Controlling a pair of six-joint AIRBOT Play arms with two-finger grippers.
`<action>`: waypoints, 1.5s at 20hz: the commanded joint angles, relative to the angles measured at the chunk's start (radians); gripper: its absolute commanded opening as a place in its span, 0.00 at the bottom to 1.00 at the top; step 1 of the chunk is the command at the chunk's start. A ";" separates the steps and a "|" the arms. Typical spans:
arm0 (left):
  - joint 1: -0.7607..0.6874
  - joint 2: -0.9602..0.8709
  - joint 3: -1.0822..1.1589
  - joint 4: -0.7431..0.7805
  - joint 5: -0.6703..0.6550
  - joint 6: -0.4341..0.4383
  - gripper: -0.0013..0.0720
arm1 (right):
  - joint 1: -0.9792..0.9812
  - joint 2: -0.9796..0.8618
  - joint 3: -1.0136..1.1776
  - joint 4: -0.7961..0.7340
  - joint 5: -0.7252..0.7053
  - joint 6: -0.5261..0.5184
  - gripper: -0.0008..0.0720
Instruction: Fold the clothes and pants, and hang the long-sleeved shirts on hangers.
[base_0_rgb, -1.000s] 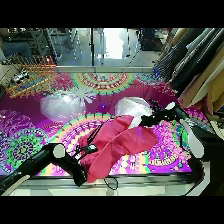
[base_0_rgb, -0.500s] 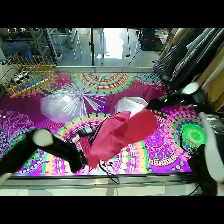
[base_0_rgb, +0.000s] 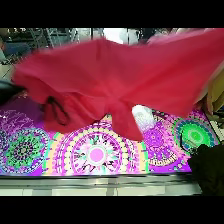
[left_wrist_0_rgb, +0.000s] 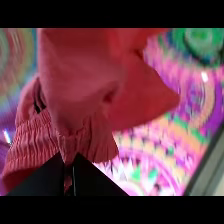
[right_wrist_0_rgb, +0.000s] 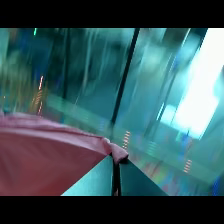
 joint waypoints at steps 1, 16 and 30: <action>0.147 0.014 0.205 -0.301 0.031 0.000 0.03 | 0.000 0.172 0.026 -0.010 -0.165 0.000 0.03; -0.095 -0.548 -0.517 -0.111 0.483 -0.085 0.03 | 0.035 -0.862 -0.163 0.102 -0.297 -0.003 0.03; 0.079 -0.719 -0.356 0.390 0.201 -0.476 0.75 | -0.019 -0.999 -0.331 0.080 0.714 0.192 0.64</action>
